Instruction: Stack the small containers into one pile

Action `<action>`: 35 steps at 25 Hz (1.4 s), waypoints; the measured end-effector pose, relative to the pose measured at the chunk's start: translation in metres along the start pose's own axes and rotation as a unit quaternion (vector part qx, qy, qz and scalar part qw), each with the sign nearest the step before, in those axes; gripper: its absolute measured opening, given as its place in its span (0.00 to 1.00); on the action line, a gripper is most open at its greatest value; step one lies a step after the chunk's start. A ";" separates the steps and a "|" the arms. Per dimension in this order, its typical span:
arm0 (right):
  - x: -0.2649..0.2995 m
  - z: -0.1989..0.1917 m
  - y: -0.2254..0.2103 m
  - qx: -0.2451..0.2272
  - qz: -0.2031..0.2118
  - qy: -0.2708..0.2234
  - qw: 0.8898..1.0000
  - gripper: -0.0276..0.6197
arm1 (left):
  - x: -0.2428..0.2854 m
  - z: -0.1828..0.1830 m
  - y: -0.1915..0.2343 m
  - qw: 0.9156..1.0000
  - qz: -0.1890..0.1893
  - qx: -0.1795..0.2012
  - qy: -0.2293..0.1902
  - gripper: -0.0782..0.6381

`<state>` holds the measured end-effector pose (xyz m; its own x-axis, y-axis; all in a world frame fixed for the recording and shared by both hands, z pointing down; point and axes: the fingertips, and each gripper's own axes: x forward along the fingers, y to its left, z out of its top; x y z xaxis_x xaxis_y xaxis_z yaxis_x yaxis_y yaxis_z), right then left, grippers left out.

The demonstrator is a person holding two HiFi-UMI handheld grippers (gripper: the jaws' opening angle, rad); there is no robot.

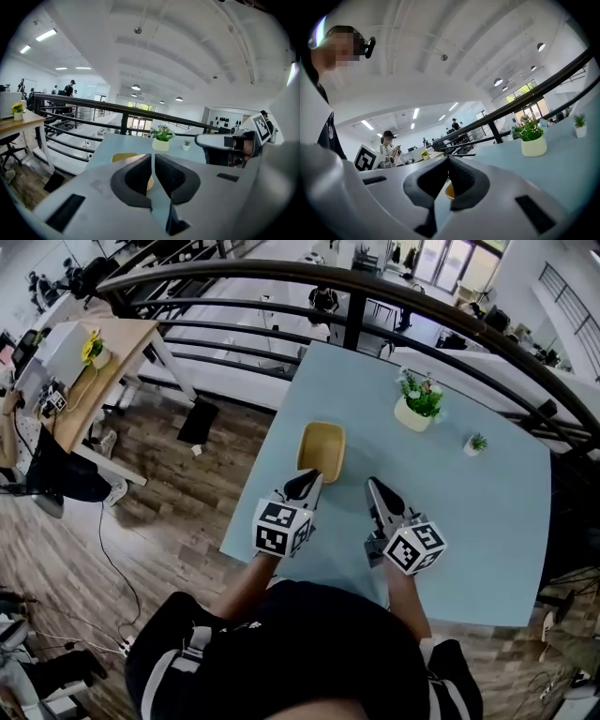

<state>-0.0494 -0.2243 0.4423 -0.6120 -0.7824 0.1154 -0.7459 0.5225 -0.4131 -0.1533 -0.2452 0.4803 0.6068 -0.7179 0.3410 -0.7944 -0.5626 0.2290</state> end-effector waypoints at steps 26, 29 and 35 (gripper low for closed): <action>-0.018 0.025 0.031 -0.040 0.060 -0.024 0.997 0.05 | -0.040 0.020 -0.027 0.999 0.024 0.003 -0.029 0.15; -0.020 0.026 0.031 -0.044 0.057 -0.027 0.997 0.05 | -0.041 0.020 -0.029 0.999 0.022 0.002 -0.030 0.15; -0.018 0.028 0.035 -0.043 0.066 -0.030 0.996 0.05 | -0.042 0.024 -0.027 0.999 0.025 0.005 -0.030 0.15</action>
<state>-0.0576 -0.2015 0.4001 -0.6919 -0.7219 0.0098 -0.6806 0.6476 -0.3428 -0.1568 -0.2095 0.4374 0.5667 -0.7689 0.2959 -0.8239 -0.5292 0.2028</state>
